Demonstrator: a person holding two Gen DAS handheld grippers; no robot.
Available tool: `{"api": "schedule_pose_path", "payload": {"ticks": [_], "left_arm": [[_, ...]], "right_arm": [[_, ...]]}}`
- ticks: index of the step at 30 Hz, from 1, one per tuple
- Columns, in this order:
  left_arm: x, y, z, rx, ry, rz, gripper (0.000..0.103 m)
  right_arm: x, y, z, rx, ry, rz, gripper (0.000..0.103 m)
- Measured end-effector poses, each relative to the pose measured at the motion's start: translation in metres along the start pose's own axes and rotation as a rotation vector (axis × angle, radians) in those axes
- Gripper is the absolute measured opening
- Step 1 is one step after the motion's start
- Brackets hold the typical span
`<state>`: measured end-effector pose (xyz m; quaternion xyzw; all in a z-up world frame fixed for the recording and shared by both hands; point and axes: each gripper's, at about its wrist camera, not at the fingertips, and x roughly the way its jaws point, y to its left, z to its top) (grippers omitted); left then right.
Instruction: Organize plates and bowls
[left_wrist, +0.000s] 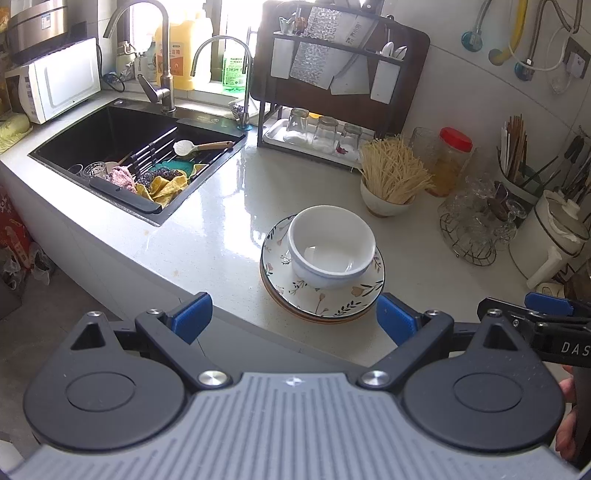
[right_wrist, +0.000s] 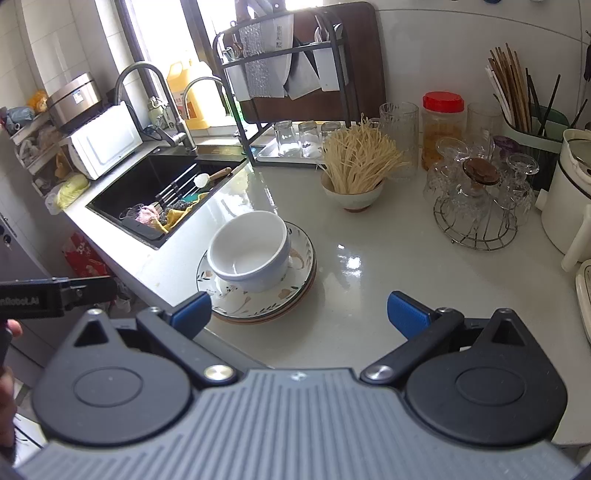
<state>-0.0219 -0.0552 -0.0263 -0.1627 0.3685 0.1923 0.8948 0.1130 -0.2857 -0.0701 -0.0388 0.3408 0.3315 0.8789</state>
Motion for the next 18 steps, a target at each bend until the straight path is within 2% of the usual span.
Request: {"api": "schedule_pose_path", "payload": {"ticks": [8,18], "left_arm": [[-0.003,0.001,0.002,0.008,-0.013,-0.015,0.097],[0.008,-0.01,-0.005,0.059,0.037,-0.029,0.098]], "right_arm": [[-0.001,0.003,0.002,-0.018,-0.005,-0.001,0.103],[-0.003,0.0,-0.007,-0.023,-0.006,-0.017,0.103]]}}
